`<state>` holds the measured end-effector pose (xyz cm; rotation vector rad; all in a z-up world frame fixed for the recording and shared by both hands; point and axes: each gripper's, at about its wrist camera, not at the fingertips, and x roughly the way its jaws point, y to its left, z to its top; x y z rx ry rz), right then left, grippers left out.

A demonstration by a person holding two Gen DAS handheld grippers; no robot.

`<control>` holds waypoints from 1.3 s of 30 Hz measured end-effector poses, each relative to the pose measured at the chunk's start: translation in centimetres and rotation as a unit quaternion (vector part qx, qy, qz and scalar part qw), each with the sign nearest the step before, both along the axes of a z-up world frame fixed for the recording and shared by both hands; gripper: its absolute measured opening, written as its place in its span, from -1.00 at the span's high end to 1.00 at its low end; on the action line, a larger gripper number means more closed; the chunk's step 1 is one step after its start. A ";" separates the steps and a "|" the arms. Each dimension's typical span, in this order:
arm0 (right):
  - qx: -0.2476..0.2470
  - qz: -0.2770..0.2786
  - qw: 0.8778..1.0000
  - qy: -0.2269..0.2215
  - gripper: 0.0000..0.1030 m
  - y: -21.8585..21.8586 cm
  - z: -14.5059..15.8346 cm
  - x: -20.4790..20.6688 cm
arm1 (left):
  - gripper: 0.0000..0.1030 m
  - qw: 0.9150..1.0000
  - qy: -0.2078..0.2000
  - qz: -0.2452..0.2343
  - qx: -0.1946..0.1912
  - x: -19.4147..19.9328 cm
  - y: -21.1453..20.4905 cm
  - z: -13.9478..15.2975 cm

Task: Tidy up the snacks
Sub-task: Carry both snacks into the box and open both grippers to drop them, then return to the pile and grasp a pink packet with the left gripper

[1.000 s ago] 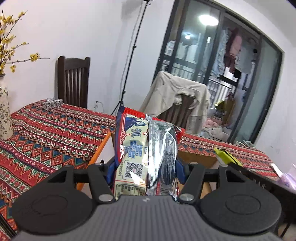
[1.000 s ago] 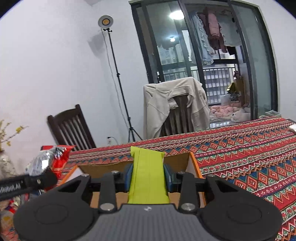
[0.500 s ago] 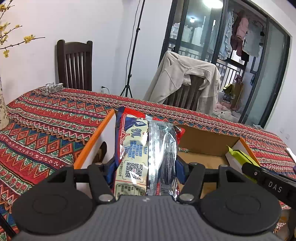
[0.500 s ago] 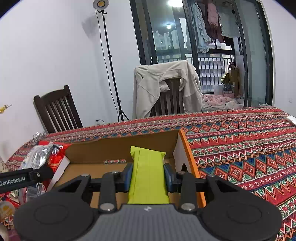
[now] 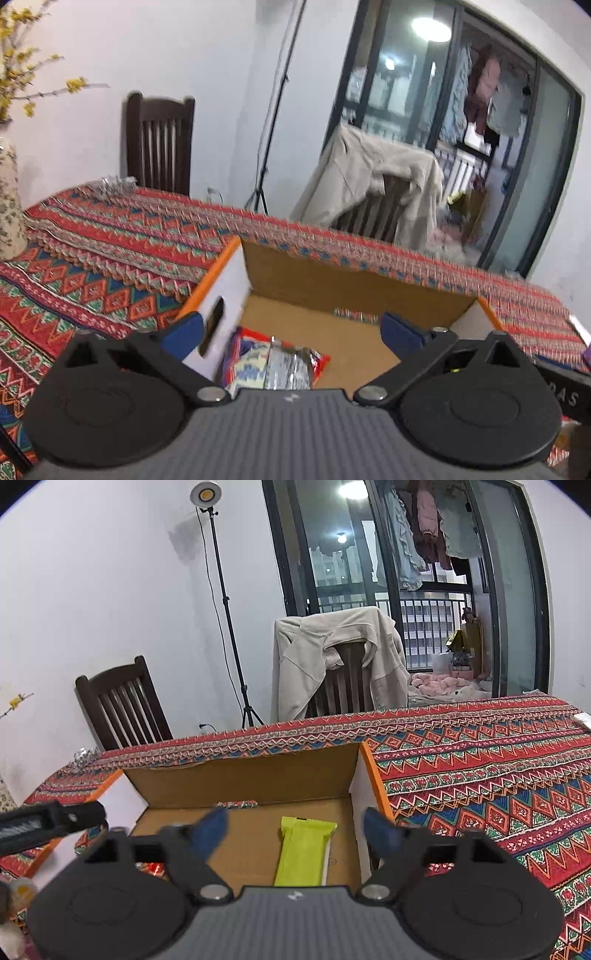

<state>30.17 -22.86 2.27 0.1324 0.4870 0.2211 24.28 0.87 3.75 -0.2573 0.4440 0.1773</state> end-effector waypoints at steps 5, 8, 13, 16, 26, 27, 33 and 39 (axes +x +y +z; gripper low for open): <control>0.010 -0.001 1.000 -0.005 -1.00 -0.4 0.4 -0.3 | -1.00 1.000 -0.015 0.003 0.001 -0.7 0.0 1.0; 0.016 0.002 1.000 -0.010 -1.00 -0.5 0.9 -0.8 | -1.00 1.000 -0.021 0.006 0.002 -1.3 -0.3 1.9; 0.011 0.004 0.999 -0.036 -1.00 -0.5 2.8 -2.7 | -1.00 0.999 -0.042 0.009 0.004 -3.2 -0.5 3.9; 0.010 0.011 0.999 -0.047 -1.00 -0.5 3.9 -3.9 | -1.00 0.999 -0.054 0.005 0.000 -4.7 -0.4 5.0; -0.004 0.031 0.998 -0.059 -1.00 -1.0 4.8 -8.6 | -1.00 0.999 -0.052 -0.008 0.010 -9.4 0.1 5.5; -0.005 0.031 0.998 -0.058 -1.00 -1.1 4.7 -9.1 | -1.00 0.999 -0.052 -0.010 0.011 -9.9 0.2 5.4; -0.012 0.036 0.998 -0.059 -1.00 -1.9 3.9 -12.0 | -1.00 0.998 -0.050 -0.019 0.019 -12.5 1.0 4.1; -0.017 0.043 0.998 -0.052 -1.00 -2.7 2.3 -14.2 | -1.00 0.999 -0.040 -0.031 0.019 -14.7 1.8 1.7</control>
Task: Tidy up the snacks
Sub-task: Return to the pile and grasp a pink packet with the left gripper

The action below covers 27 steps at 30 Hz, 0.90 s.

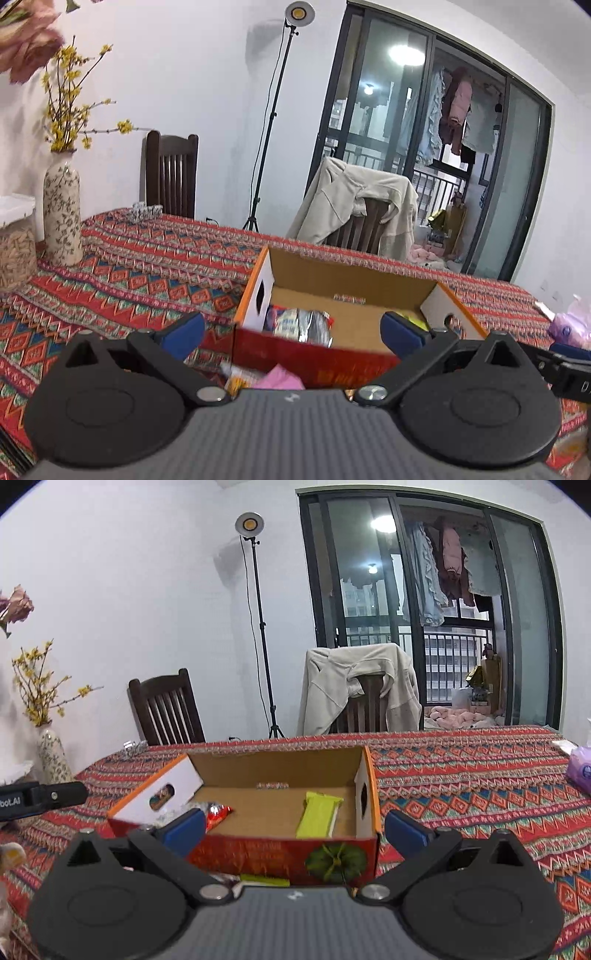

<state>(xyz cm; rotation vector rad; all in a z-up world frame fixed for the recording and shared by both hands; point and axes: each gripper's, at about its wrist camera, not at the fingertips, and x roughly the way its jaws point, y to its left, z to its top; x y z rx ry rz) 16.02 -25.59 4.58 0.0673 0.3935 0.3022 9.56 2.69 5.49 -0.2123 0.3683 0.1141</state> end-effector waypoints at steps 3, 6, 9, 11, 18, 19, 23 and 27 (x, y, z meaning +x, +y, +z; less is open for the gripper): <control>-0.003 0.003 1.000 0.007 -1.00 -0.4 -0.9 -0.9 | -1.00 1.000 0.004 -0.007 0.002 -1.0 0.4 -1.1; -0.014 0.004 1.000 0.013 -1.00 -0.8 -1.8 -1.8 | -1.00 1.000 0.000 -0.011 0.007 -2.1 0.8 -2.1; -0.018 0.010 0.999 0.024 -1.00 -1.3 -2.9 -2.8 | -1.00 1.000 -0.004 -0.010 0.010 -2.9 1.1 -3.1; -0.026 0.009 0.999 0.033 -1.00 -1.5 -3.5 -3.2 | -1.00 1.000 -0.007 -0.008 0.011 -3.2 1.2 -3.9; -0.044 0.002 0.997 0.065 -0.96 -2.0 -5.4 -4.2 | -1.00 1.000 0.015 0.002 0.004 -2.5 1.5 -6.3; -0.043 0.001 0.997 0.065 -0.96 -2.0 -5.5 -4.2 | -1.00 1.000 0.011 -0.001 0.002 -2.5 1.6 -6.3; -0.047 0.011 0.997 0.058 -0.76 -1.5 -5.3 -4.0 | -1.00 1.000 0.003 -0.007 0.003 -2.9 1.5 -6.4; -0.077 0.050 0.994 0.055 -0.70 0.3 -5.2 -2.8 | -1.00 1.000 -0.001 -0.011 0.004 -3.0 1.3 -6.4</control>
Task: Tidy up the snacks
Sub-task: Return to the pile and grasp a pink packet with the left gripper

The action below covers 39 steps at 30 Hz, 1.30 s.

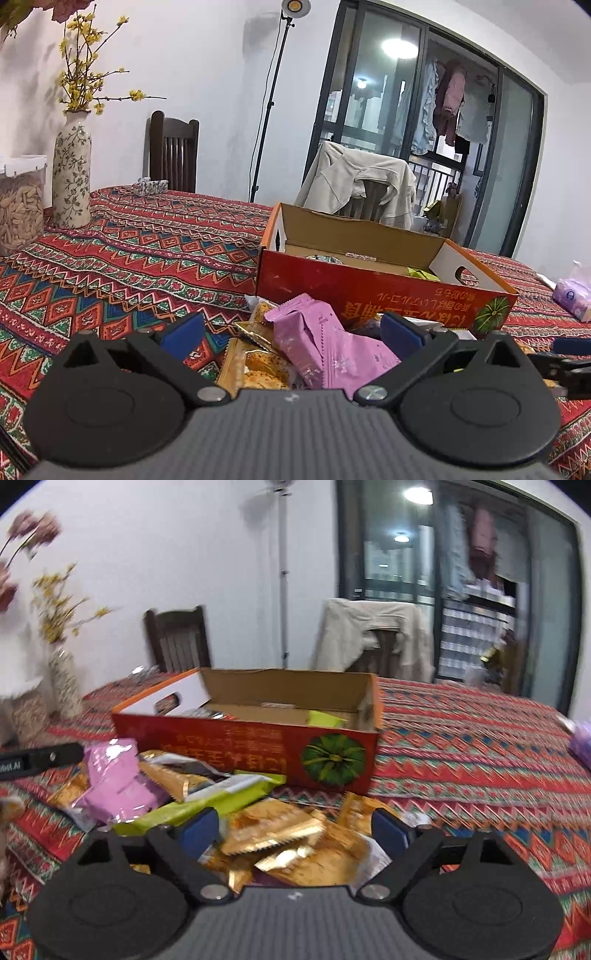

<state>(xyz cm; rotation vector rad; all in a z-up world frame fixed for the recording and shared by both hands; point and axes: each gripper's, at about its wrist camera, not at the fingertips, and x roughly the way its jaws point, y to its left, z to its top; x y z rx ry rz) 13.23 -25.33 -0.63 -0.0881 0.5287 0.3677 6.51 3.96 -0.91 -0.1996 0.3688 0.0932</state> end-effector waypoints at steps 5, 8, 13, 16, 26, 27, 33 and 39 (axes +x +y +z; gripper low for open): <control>-0.050 0.042 0.998 0.016 -0.49 2.4 -0.6 2.3 | -1.00 1.000 0.003 -0.002 -0.012 0.1 0.3 -0.1; -0.053 0.058 0.996 0.032 -0.27 2.7 -1.2 3.2 | -1.00 1.000 0.004 -0.003 -0.017 0.2 0.5 -0.1; -0.043 0.070 0.996 0.024 -0.17 2.5 -1.5 2.6 | -1.00 1.000 0.007 -0.005 -0.020 0.2 0.6 -0.1; -0.031 0.063 0.997 0.012 -0.17 2.1 -1.6 2.0 | -1.00 1.000 0.009 -0.005 -0.023 0.3 0.7 -0.2; 0.062 -0.013 0.997 -0.054 -0.16 -1.5 -0.7 1.1 | -1.00 1.000 0.014 0.001 -0.017 0.5 0.5 -0.2; 0.070 -0.019 0.996 -0.056 -0.16 -1.8 -0.7 1.2 | -1.00 1.000 0.015 0.002 -0.016 0.6 0.5 -0.2; 0.102 -0.039 0.993 -0.051 -0.16 -3.1 -1.0 1.6 | -1.00 1.000 0.028 0.005 0.005 0.6 -0.2 0.0; 0.107 -0.043 0.992 -0.053 -0.17 -3.1 -1.3 1.5 | -1.00 0.998 0.054 0.004 0.028 1.0 -1.7 0.4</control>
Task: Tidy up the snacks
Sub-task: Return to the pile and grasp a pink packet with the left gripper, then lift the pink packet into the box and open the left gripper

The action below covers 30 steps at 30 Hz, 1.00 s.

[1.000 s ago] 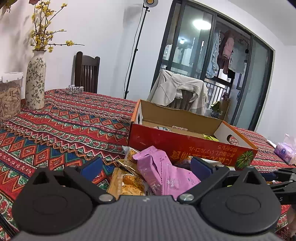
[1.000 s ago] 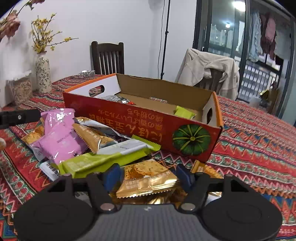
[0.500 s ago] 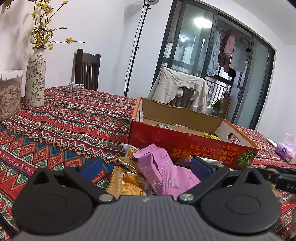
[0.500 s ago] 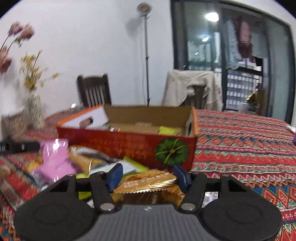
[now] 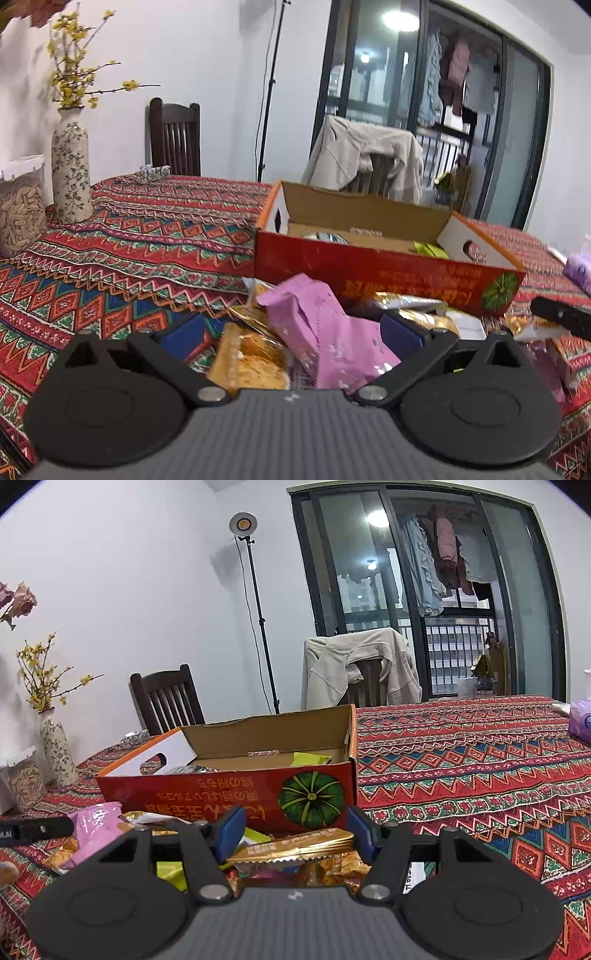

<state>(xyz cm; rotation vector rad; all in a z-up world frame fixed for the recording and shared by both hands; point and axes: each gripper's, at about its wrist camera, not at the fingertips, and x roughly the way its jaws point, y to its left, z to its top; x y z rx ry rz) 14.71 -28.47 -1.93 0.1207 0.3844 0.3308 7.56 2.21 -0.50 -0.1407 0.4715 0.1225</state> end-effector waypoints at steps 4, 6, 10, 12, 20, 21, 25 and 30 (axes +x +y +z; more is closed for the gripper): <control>0.003 -0.001 1.000 0.001 -0.17 0.0 -0.1 0.0 | -1.00 0.999 0.013 -0.018 0.025 0.4 -2.3 0.1; 0.005 0.001 1.000 -0.001 -0.17 -0.1 -0.1 -0.1 | -1.00 0.999 0.018 -0.024 0.037 0.8 -3.5 0.1; 0.008 0.002 1.000 -0.003 -0.17 -0.2 -0.1 -0.3 | -0.96 0.998 0.036 -0.028 0.051 2.0 -5.3 0.0; 0.010 0.004 1.000 -0.003 -0.17 -0.3 -0.1 -0.4 | -0.94 0.997 0.046 -0.028 0.059 2.6 -6.0 -0.2; 0.018 0.013 1.000 -0.006 -0.17 -0.5 0.0 -0.7 | -0.88 0.993 0.097 -0.012 0.065 4.2 -6.9 -1.9; 0.019 0.014 1.000 -0.006 -0.17 -0.5 0.0 -0.7 | -0.84 0.993 0.099 -0.010 0.060 4.1 -6.8 -2.0; 0.020 0.016 1.000 -0.007 -0.17 -0.4 0.0 -0.7 | -0.55 0.994 0.099 -0.012 0.041 3.8 -6.4 -1.9; 0.019 0.015 1.000 -0.009 -0.17 -0.3 0.0 -0.8 | -0.51 0.995 0.093 -0.015 0.033 3.3 -6.2 -1.6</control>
